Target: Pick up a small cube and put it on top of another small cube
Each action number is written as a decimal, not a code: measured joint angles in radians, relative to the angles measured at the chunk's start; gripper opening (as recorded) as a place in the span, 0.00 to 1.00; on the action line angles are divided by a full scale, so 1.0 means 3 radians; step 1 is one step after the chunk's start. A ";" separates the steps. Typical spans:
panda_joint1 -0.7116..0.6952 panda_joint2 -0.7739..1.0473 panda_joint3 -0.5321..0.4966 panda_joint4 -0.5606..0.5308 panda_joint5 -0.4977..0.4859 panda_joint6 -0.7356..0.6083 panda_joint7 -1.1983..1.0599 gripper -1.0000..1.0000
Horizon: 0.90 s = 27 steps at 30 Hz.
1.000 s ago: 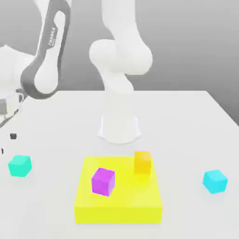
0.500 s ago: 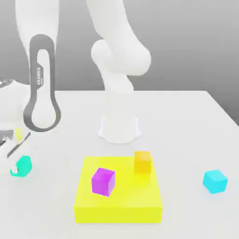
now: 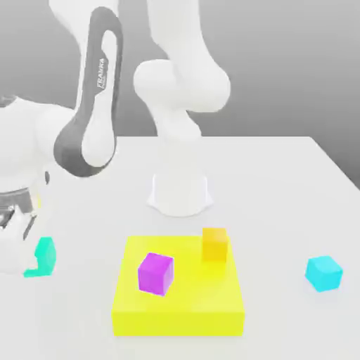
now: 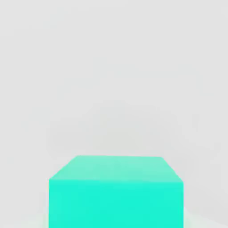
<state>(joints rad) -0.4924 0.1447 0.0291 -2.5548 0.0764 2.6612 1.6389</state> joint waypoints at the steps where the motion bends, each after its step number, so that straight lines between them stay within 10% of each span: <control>1: 0.0105 -0.0012 0.0093 0.0012 -0.0003 -0.0024 0.0092 0.00; 17: 0.2421 -0.0352 0.1493 -0.0035 -0.0092 -0.0234 0.2012 0.00; 27: 0.2694 0.0021 0.1270 -0.0212 -0.0807 0.0329 0.2924 0.00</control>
<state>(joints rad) 0.3157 0.1510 0.4102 -2.6182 -0.1656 2.7597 2.5160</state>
